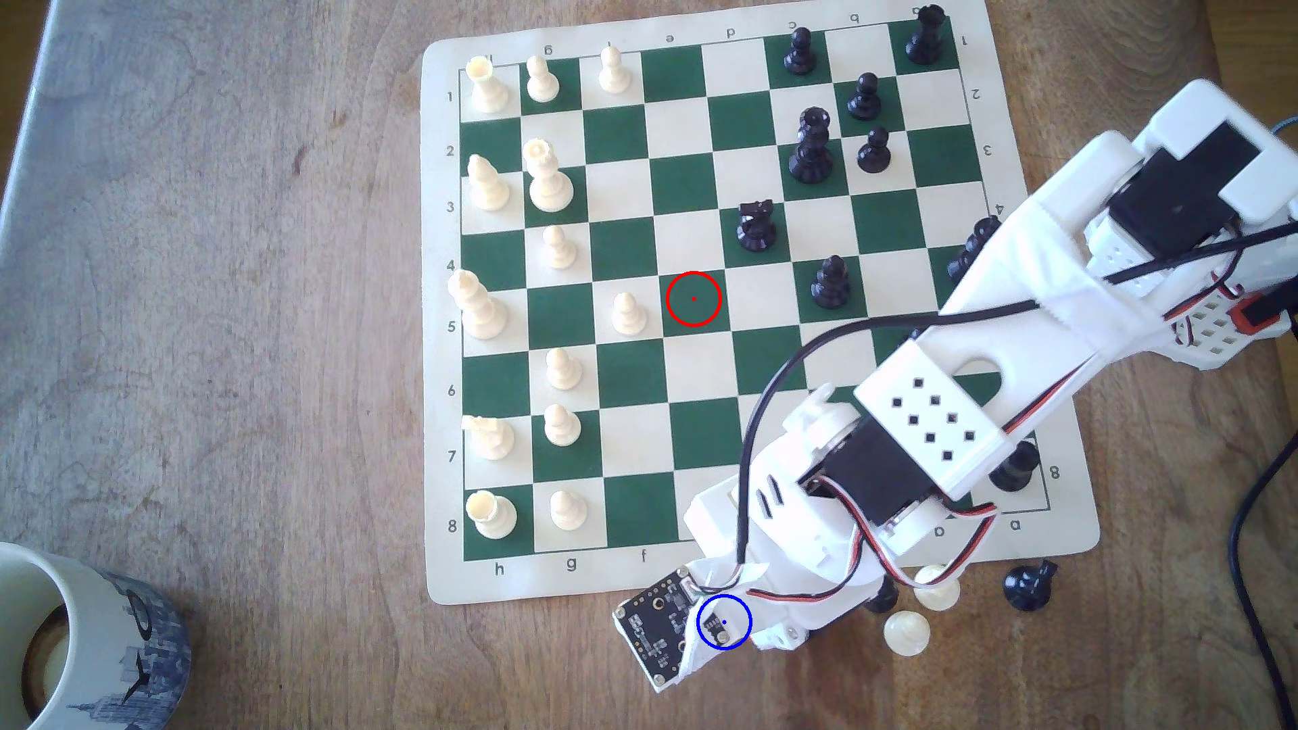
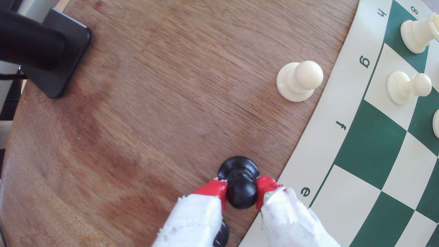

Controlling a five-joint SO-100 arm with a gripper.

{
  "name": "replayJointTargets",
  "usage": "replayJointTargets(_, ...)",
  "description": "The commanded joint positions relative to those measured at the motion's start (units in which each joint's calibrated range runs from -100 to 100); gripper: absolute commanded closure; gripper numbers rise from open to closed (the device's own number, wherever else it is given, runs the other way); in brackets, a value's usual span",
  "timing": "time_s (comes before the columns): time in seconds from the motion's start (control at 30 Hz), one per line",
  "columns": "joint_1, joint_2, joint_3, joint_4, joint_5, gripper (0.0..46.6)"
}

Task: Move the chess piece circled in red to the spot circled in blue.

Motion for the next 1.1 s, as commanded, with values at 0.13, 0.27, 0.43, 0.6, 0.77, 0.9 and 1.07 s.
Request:
replayJointTargets(0.13, 1.36, 0.52, -6.12, -1.89, 0.15, 44.9)
replayJointTargets(0.27, 1.75, 1.20, -6.21, -1.89, 0.29, 44.3)
replayJointTargets(0.43, 1.90, 0.69, -5.57, -0.99, 0.20, 29.7)
replayJointTargets(0.6, 2.68, -4.49, -2.76, -1.32, -0.05, 27.0)
replayJointTargets(0.77, 6.83, -16.29, 9.03, -11.23, -0.59, 26.9)
replayJointTargets(0.9, 9.25, -23.00, 14.28, -12.37, -0.59, 27.0)
replayJointTargets(1.07, 10.04, -36.58, 33.50, -29.66, -0.59, 27.0)
